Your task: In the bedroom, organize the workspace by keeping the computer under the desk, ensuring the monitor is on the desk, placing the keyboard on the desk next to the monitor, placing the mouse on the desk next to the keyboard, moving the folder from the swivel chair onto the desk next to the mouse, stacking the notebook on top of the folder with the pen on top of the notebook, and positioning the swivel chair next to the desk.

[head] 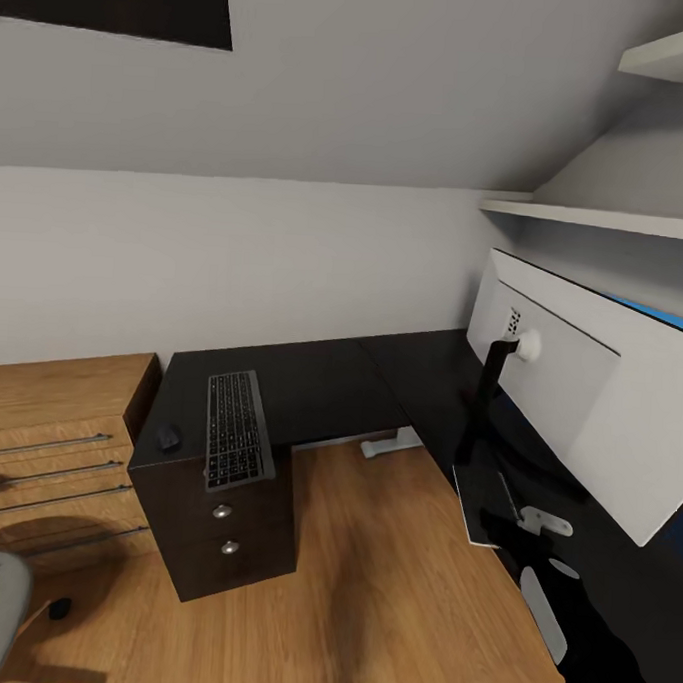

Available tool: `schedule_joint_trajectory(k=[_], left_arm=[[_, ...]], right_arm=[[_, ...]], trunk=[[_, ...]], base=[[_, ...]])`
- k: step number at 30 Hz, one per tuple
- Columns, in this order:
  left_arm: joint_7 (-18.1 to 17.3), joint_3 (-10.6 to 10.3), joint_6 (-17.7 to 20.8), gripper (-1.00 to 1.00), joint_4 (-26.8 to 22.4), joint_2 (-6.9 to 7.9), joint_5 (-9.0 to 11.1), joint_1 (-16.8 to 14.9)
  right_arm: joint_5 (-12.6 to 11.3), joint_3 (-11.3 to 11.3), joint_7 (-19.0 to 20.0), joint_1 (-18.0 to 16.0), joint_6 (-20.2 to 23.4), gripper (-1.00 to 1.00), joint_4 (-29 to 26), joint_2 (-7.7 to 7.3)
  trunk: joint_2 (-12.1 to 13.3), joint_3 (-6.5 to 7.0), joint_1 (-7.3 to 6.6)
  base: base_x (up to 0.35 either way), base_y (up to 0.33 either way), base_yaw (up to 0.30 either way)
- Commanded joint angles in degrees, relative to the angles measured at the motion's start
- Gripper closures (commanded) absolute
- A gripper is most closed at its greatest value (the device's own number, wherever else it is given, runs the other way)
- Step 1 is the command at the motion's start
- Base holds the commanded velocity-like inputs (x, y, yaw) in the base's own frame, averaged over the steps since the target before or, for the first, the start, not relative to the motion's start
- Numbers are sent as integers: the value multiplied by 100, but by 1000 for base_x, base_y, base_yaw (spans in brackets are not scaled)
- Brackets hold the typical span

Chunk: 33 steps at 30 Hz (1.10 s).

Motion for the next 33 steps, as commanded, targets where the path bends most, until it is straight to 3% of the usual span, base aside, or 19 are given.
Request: schedule_joint_trajectory(k=[1, 10, 26, 33], left_arm=[[17, -13, -17, -100, -4, 4, 56, 1], [21, -13, -15, -100, 136, 5, 49, 1], [21, -14, -15, -100, 169, 2, 47, 1], [21, -14, -15, -100, 169, -1, 47, 1]], right_arm=[[-58, 4, -31, -1, 24, -100, -17, -3], [-51, 2, -57, 3, 21, -100, -581, -2], [-66, 20, -66, 24, 113, -100, -1081, 26], [-87, 28, -66, 225, 828, -100, -1953, 169]], trunk=[[39, 14, -22], [400, 175, -220], [1041, 463, -572], [1322, 588, -725]], base=[[0, 0, 0], [0, 0, 0], [0, 0, 0], [0, 0, 0]])
